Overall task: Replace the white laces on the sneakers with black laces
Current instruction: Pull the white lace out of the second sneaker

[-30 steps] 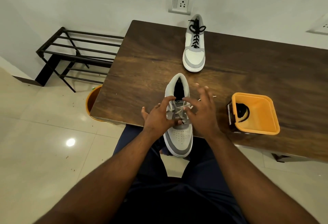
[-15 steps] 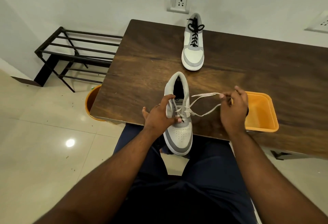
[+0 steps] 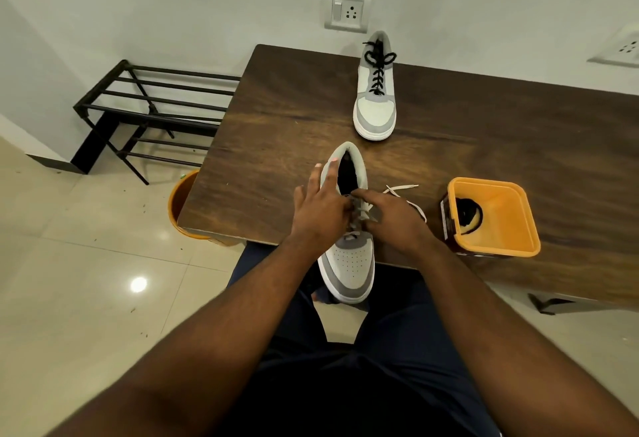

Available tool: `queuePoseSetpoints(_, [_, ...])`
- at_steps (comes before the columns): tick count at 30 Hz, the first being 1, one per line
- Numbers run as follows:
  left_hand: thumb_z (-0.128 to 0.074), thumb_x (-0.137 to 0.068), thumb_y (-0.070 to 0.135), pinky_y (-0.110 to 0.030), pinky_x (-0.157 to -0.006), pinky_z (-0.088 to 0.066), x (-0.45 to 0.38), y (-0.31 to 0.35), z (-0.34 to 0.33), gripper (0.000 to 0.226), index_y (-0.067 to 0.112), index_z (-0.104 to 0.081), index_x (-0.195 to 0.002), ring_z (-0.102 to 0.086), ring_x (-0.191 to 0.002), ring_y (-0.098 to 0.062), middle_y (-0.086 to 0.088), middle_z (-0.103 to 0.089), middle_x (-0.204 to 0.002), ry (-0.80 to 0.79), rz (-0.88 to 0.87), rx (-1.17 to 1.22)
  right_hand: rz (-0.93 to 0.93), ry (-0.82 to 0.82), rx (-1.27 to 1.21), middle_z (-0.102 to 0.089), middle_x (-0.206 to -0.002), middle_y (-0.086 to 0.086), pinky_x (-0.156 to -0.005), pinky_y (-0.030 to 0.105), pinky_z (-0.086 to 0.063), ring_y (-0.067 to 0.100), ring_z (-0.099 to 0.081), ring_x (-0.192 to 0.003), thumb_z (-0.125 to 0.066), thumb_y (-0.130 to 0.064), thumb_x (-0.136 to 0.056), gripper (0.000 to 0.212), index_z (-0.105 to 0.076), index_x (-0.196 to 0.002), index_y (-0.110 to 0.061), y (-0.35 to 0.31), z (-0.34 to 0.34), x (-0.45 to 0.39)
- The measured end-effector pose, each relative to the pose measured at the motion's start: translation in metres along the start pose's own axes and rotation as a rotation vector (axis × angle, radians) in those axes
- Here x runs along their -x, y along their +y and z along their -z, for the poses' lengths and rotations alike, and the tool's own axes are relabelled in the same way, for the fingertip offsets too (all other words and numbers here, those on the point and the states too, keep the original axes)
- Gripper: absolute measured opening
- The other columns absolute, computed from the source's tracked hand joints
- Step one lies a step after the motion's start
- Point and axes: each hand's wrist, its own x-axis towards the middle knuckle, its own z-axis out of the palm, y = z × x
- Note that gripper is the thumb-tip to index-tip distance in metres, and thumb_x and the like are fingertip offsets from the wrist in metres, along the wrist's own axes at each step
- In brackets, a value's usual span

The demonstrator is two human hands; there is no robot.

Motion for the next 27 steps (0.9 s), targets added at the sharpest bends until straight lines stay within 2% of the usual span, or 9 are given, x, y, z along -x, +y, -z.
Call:
queuePoseSetpoints(5, [-0.062,-0.093,0.022,-0.055,-0.113,-0.015,0.004,-0.009,-0.016,0.012,0.019,-0.071,-0.099,0.004,-0.151,-0.029,-0.002,-0.006,-0.164,0.129,0.036,0.294,-0.058,0.052,-0.019,-0.066,-0.113,-0.004,-0.081,0.035,-0.051,0.019,-0.064,-0.093,-0.077,-0.027,-0.077,0.050,-0.055,-0.121,-0.028,-0.002,0.002,0.000])
queuePoseSetpoints(8, [-0.067,-0.090,0.017,-0.058,-0.112,-0.028,0.021,-0.016,-0.040,0.003,0.017,-0.070,-0.091,-0.018,-0.148,-0.031,-0.005,-0.018,-0.162,0.392,0.277,0.673,-0.092,0.083,-0.057,-0.066,-0.099,-0.005,-0.076,0.033,-0.050,0.015,-0.061,-0.088,-0.081,-0.038,-0.072,0.049,-0.055,-0.113,-0.028,-0.004,0.001,0.002])
queuePoseSetpoints(10, [-0.066,-0.091,0.020,-0.055,-0.113,-0.028,0.035,-0.014,-0.048,0.007,0.022,-0.067,-0.097,-0.020,-0.147,-0.028,-0.003,-0.015,-0.163,0.447,0.434,0.841,-0.105,0.087,-0.052,-0.067,-0.097,-0.003,-0.076,0.032,-0.050,0.015,-0.061,-0.089,-0.081,-0.038,-0.073,0.048,-0.054,-0.112,-0.028,-0.006,-0.002,0.003])
queuePoseSetpoints(13, [-0.064,-0.093,0.028,-0.051,-0.116,-0.020,0.038,-0.006,-0.048,0.021,0.025,-0.065,-0.114,-0.009,-0.150,-0.027,-0.003,-0.010,-0.164,0.448,0.324,0.695,-0.105,0.092,-0.026,-0.066,-0.097,-0.005,-0.077,0.032,-0.050,0.016,-0.062,-0.091,-0.078,-0.032,-0.077,0.045,-0.053,-0.114,-0.027,-0.008,-0.005,0.002])
queuePoseSetpoints(19, [-0.054,-0.097,0.027,-0.056,-0.117,-0.003,0.000,0.001,-0.019,0.018,0.027,-0.069,-0.107,0.010,-0.150,-0.028,-0.001,-0.007,-0.164,0.066,0.083,0.197,-0.121,0.118,-0.087,-0.069,-0.097,-0.002,-0.077,0.042,-0.053,0.022,-0.065,-0.090,-0.067,-0.037,-0.081,0.034,-0.051,-0.110,-0.031,-0.004,-0.012,0.002])
queuePoseSetpoints(21, [-0.057,-0.094,0.018,-0.051,-0.116,-0.015,-0.002,-0.001,-0.022,0.013,0.022,-0.069,-0.096,-0.010,-0.150,-0.027,-0.003,-0.025,-0.160,0.183,0.107,0.414,-0.139,0.117,-0.115,-0.069,-0.098,-0.004,-0.078,0.044,-0.053,0.022,-0.066,-0.091,-0.066,-0.041,-0.077,0.035,-0.049,-0.106,-0.034,-0.003,-0.013,0.002])
queuePoseSetpoints(24, [-0.058,-0.093,0.015,-0.041,-0.106,-0.039,0.008,-0.008,-0.028,0.022,0.034,-0.056,-0.082,-0.047,-0.130,-0.028,-0.015,-0.050,-0.140,0.522,0.441,0.952,-0.162,0.109,-0.133,-0.068,-0.102,-0.005,-0.081,0.042,-0.053,0.020,-0.065,-0.098,-0.077,-0.035,-0.075,0.042,-0.050,-0.107,-0.030,-0.002,-0.015,0.002])
queuePoseSetpoints(26, [-0.061,-0.091,0.026,-0.050,-0.107,-0.038,0.018,-0.013,-0.028,0.011,0.031,-0.057,-0.100,-0.045,-0.130,-0.032,-0.015,-0.045,-0.140,0.562,0.543,0.871,-0.176,0.116,-0.146,-0.068,-0.103,-0.003,-0.083,0.040,-0.053,0.019,-0.064,-0.102,-0.081,-0.033,-0.073,0.045,-0.051,-0.107,-0.030,-0.001,-0.017,0.002])
queuePoseSetpoints(27, [-0.063,-0.089,0.030,-0.052,-0.109,-0.034,0.021,-0.013,-0.027,0.029,0.026,-0.055,-0.117,-0.037,-0.136,-0.033,-0.014,-0.035,-0.149,0.520,0.498,0.737,-0.180,0.118,-0.156,-0.068,-0.103,-0.003,-0.083,0.040,-0.053,0.019,-0.064,-0.102,-0.081,-0.032,-0.073,0.045,-0.051,-0.107,-0.030,-0.001,-0.018,0.002])
